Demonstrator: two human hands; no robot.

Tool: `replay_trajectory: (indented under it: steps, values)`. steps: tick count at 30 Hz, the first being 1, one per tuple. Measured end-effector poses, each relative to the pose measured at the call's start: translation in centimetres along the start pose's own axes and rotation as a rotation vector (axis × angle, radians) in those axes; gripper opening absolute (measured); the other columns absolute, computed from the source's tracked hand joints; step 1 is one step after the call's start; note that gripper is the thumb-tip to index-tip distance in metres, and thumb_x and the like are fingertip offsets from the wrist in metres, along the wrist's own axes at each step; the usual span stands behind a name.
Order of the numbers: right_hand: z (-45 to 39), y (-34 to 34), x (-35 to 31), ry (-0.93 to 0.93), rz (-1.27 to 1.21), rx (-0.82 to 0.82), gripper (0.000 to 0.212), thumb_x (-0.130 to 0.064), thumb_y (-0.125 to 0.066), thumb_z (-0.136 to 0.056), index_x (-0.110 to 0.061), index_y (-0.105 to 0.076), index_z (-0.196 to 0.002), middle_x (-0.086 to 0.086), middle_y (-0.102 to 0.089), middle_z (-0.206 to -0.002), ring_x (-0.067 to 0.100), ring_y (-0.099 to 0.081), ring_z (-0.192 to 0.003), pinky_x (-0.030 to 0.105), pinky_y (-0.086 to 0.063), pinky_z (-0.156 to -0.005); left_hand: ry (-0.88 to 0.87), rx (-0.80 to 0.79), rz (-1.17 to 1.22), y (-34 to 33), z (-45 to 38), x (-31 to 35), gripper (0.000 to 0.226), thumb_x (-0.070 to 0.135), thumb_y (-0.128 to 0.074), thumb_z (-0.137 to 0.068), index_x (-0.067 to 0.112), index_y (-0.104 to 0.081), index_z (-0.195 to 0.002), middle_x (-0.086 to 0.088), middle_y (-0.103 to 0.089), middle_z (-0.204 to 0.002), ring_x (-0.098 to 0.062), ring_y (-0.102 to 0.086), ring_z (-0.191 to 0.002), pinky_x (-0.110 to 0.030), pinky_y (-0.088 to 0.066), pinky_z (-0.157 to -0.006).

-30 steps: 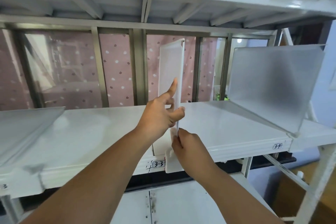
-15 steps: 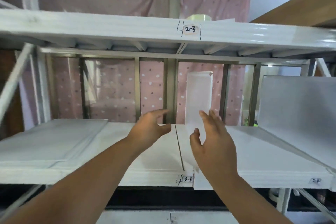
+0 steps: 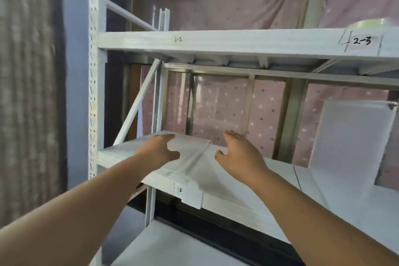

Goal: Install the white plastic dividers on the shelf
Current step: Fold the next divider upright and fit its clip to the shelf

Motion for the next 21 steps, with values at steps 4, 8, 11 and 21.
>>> replay_trajectory:
  steps: [4,8,11,21]
  values:
    - [-4.1,-5.9,-3.4,0.04,-0.105,-0.388,0.055,-0.042,-0.061,-0.089,-0.016,-0.052,-0.137,0.009,-0.055,-0.14,0.026,-0.057,-0.116,0.036,-0.047,-0.093,0.15,0.085,-0.003,1.7,1.2,-6.9,0.078,0.036,-0.075,-0.094,0.021,-0.039,-0.162,-0.009,-0.049,-0.163,-0.032,-0.055,-0.139,-0.04,-0.051,-0.103]
    - [-7.0,-10.9,-6.7,0.134,-0.001,-0.583,0.076,-0.049,-0.062,-0.091,-0.013,-0.034,-0.152,0.007,-0.036,-0.157,0.026,-0.04,-0.138,0.033,-0.035,-0.105,0.303,0.123,0.0,2.5,2.2,-12.5,0.08,0.036,-0.075,-0.094,0.018,-0.038,-0.162,-0.014,-0.056,-0.157,-0.035,-0.061,-0.133,-0.044,-0.055,-0.103]
    - [-8.8,-13.1,-8.6,0.173,0.041,-0.587,0.074,-0.051,-0.061,-0.092,-0.012,-0.037,-0.15,0.009,-0.04,-0.154,0.028,-0.043,-0.135,0.035,-0.036,-0.106,0.333,0.11,0.031,3.0,2.6,-14.5,0.077,0.04,-0.078,-0.092,0.018,-0.044,-0.158,-0.013,-0.06,-0.151,-0.034,-0.065,-0.126,-0.043,-0.059,-0.099]
    - [-10.3,-18.3,-11.1,0.142,0.083,-0.648,0.087,-0.079,-0.058,-0.075,-0.01,-0.055,-0.128,0.008,-0.061,-0.114,0.027,-0.058,-0.101,0.038,-0.046,-0.081,0.371,-0.012,0.066,1.6,3.6,-19.6,0.072,0.046,-0.076,-0.093,0.015,-0.05,-0.153,-0.011,-0.059,-0.152,-0.031,-0.061,-0.132,-0.038,-0.051,-0.105]
Point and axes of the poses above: each hand's wrist, its own z-axis away from the middle knuckle, its own y-axis out of the back of the hand, x = y × z, the point moved 5 cm from there along -z, towards the middle knuckle
